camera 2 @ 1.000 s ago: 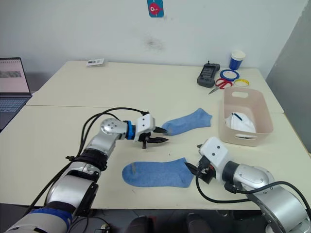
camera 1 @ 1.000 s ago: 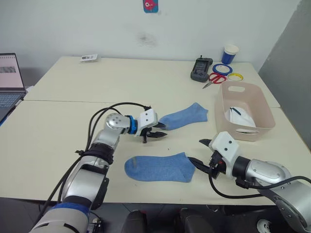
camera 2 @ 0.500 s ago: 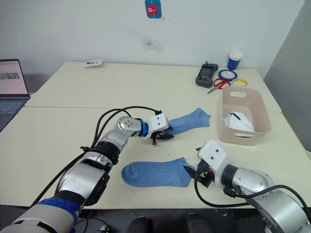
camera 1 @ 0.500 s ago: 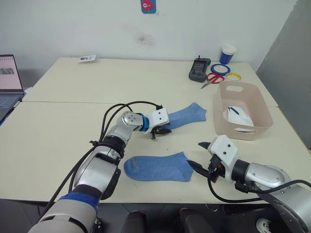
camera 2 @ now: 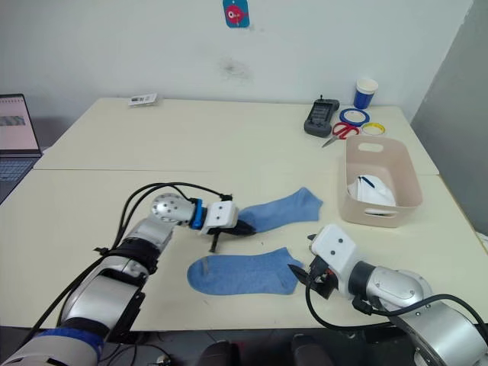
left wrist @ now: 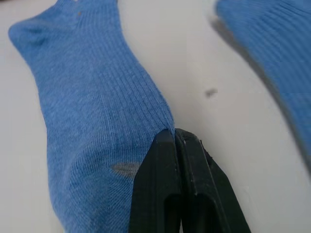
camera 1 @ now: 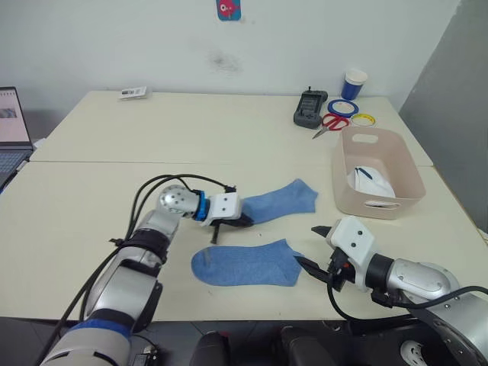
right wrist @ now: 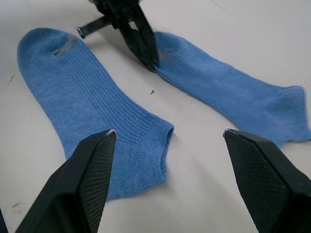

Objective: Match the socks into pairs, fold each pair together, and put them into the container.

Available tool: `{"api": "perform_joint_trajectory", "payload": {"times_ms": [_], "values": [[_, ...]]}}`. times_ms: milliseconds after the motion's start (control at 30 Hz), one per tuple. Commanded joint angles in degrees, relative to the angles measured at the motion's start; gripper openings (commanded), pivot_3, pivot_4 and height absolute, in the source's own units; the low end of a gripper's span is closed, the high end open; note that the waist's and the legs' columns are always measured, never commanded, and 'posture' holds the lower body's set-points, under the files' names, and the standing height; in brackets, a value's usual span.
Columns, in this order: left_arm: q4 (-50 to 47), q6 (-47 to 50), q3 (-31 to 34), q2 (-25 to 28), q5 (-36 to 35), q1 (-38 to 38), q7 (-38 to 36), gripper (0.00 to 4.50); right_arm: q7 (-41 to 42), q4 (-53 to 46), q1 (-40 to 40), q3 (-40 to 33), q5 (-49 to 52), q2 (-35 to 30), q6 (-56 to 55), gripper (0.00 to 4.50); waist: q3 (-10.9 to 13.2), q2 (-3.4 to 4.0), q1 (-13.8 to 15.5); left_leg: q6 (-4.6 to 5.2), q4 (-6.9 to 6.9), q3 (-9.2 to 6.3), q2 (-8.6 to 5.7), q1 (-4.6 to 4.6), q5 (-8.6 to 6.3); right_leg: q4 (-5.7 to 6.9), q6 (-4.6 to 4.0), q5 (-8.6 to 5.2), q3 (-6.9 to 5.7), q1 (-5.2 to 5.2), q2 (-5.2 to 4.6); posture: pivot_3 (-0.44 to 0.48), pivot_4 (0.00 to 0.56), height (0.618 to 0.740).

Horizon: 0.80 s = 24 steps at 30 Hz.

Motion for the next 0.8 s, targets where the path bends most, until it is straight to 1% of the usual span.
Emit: {"api": "perform_joint_trajectory", "payload": {"times_ms": [33,67,167,233,333,433,500,533,600,667,800], "values": [[0.56,-1.89,2.99,2.99,-0.30,0.45,3.46,0.03,0.30,-1.12,-0.33,-0.63,-0.31,-0.06,-1.04,3.83,0.00,0.00,0.00,0.00,0.01,0.00,-0.01,0.00,0.00,0.00,0.00,0.00,0.00,0.00,-0.01,0.000,0.150,0.732],[1.47,-2.22,3.24,3.16,0.20,0.20,5.06,0.03,0.36,-0.83,-0.52,-0.52,-0.32,0.03,-1.20,3.83,0.00,0.00,0.04,0.00,0.01,-0.01,-0.02,-0.01,0.00,0.00,0.00,0.00,-0.01,0.00,-0.01,0.000,0.150,0.732],[1.70,0.29,3.91,1.81,-1.96,-0.17,3.14,0.03,0.87,0.34,-1.77,0.60,-0.66,0.08,-1.86,3.83,0.00,0.00,0.15,0.01,0.02,0.02,-0.10,-0.04,0.00,-0.02,0.00,0.00,-0.02,0.00,-0.01,0.000,0.150,0.732],[0.19,3.84,4.13,1.21,-3.08,0.05,1.41,0.03,1.53,0.97,-2.56,0.89,-0.78,-0.28,-2.24,3.83,0.00,-0.01,0.33,0.01,0.03,0.04,-0.11,-0.07,0.00,-0.06,0.00,0.00,-0.01,0.00,-0.02,0.000,0.150,0.732],[-1.80,6.59,4.40,1.68,-3.06,1.31,1.74,0.63,2.43,1.74,-3.38,0.77,-0.97,-0.87,-2.69,3.83,0.01,-0.01,0.38,0.01,0.03,0.04,-0.10,-0.09,-0.01,-0.08,0.00,0.00,-0.01,-0.01,-0.01,0.000,0.150,0.732],[-3.61,4.95,5.16,3.86,-3.44,2.68,1.42,1.58,2.63,1.74,-3.76,0.70,-0.96,-0.86,-2.68,3.83,0.01,-0.01,0.28,0.01,0.02,0.02,-0.03,-0.06,-0.01,-0.07,0.00,0.00,-0.01,-0.02,-0.01,0.000,0.150,0.732],[-4.73,4.31,6.46,5.25,-4.66,2.60,0.76,2.26,2.56,1.67,-3.71,0.55,-0.94,-0.69,-2.74,3.83,0.01,-0.01,0.24,0.01,0.02,-0.02,0.01,-0.05,-0.01,-0.04,0.00,0.00,-0.02,-0.02,-0.01,0.000,0.150,0.732],[-5.20,4.65,7.09,5.91,-5.26,2.34,0.47,2.53,2.48,1.66,-3.64,0.51,-0.95,-0.57,-2.77,3.83,0.01,-0.01,0.24,0.01,0.02,-0.04,0.02,-0.04,-0.01,-0.02,0.00,0.00,-0.04,-0.02,-0.01,0.000,0.150,0.732],[-5.28,3.99,6.79,7.76,-4.37,1.54,0.21,2.53,2.34,1.77,-3.72,0.73,-1.05,-0.34,-2.82,3.83,0.01,-0.01,0.24,0.01,0.02,-0.05,0.02,-0.03,-0.01,0.01,0.00,0.00,-0.05,-0.02,-0.01,0.000,0.150,0.732],[-4.53,-0.02,5.30,9.22,-2.84,0.95,-1.68,2.53,2.30,1.96,-3.80,1.10,-1.25,-0.19,-2.97,3.83,0.01,-0.01,0.28,0.01,0.02,-0.03,0.00,-0.04,-0.01,0.01,0.00,0.00,-0.03,-0.02,-0.01,0.000,0.150,0.732],[-2.87,-5.47,3.45,8.45,-0.95,-0.21,-2.34,2.53,2.47,2.85,-4.03,1.63,-2.35,-0.55,-3.77,3.83,0.01,-0.01,0.83,0.01,0.03,0.04,-0.07,-0.06,-0.01,-0.03,0.00,0.00,-0.02,-0.02,-0.02,0.000,0.150,0.732]]}}
